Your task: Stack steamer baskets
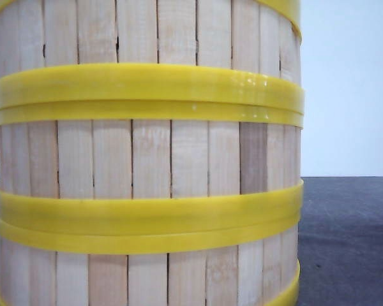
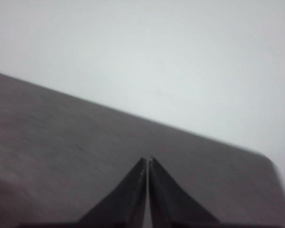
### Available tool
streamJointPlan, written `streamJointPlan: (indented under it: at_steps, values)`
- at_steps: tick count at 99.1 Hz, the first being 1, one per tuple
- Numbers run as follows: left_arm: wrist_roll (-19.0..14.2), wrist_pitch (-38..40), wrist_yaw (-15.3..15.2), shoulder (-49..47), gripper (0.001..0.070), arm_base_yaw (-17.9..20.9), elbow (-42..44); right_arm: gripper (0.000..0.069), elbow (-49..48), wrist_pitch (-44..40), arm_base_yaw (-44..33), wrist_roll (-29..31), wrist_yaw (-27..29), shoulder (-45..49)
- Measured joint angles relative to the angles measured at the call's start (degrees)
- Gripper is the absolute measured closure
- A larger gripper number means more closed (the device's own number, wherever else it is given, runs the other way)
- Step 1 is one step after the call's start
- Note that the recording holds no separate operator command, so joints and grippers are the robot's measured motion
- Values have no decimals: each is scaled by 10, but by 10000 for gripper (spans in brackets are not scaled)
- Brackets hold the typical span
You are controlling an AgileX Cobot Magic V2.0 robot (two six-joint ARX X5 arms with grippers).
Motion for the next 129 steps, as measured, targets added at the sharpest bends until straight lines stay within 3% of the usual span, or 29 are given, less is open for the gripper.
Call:
streamJointPlan:
  at_steps: [11, 38, 66, 89, 129]
  values:
    - [0, 0, 0, 0, 692, 0, 0, 687, -50, 0, -60, 0, 19, -75]
    - [0, 0, 0, 0, 692, 0, 0, 687, -267, 200, -151, 0, 57, -179]
    - [0, -1, 0, 0, 692, 0, 0, 687, -374, 184, -155, 0, 57, -191]
    - [0, 0, 0, 0, 692, 0, 0, 687, -377, 79, -148, 0, 57, -191]
    - [0, 0, 0, 0, 692, 0, 0, 687, -377, 75, -133, 0, 57, -191]
